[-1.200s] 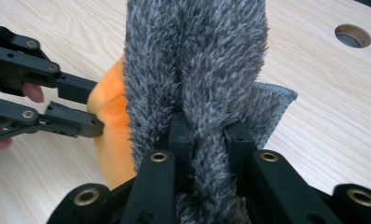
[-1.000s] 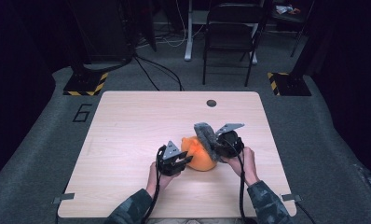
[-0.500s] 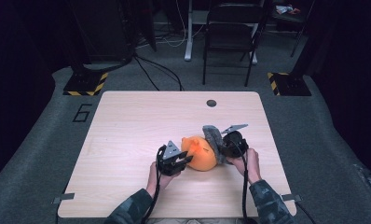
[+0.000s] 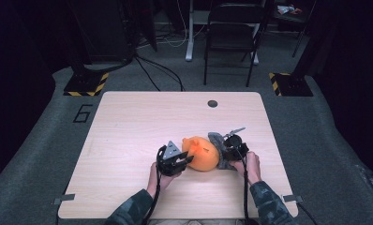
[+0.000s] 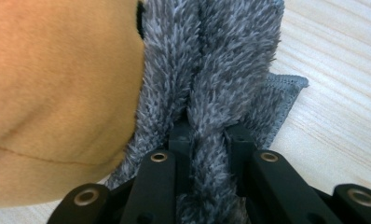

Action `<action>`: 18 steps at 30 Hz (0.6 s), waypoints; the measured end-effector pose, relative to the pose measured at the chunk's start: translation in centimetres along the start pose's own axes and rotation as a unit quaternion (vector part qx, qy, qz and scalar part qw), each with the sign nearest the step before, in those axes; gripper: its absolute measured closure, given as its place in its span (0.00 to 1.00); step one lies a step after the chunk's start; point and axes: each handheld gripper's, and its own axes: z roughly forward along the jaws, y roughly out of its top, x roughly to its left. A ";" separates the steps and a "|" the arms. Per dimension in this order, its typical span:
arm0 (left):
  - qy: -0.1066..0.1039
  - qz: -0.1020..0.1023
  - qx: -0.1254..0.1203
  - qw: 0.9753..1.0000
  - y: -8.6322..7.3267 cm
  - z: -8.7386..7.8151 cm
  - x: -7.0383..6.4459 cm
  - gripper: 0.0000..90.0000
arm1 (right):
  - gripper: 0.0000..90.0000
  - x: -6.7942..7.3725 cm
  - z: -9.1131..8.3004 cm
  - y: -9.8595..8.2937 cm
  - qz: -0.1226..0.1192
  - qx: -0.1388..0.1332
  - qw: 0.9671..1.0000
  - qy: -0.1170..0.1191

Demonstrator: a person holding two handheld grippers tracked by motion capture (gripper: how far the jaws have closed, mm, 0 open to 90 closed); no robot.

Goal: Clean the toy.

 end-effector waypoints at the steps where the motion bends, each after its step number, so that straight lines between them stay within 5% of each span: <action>1: 0.000 -0.004 -0.002 1.000 0.0 0.0 -0.1 0.80 | 0.86 0.0 -0.2 0.0 0.000 0.002 1.000 -0.001; 5: 0.001 -0.005 -0.002 1.000 0.0 -0.1 0.1 0.80 | 0.86 -0.1 -2.0 0.6 0.000 -0.015 1.000 -0.006; 13: 0.002 -0.016 -0.004 1.000 -0.1 -0.1 0.3 0.80 | 0.86 1.5 -7.6 2.2 -0.009 -0.108 0.994 0.027; 18: 0.004 -0.014 0.000 1.000 -0.1 -0.1 0.5 0.80 | 0.86 3.9 -7.4 2.7 -0.055 -0.090 0.993 0.049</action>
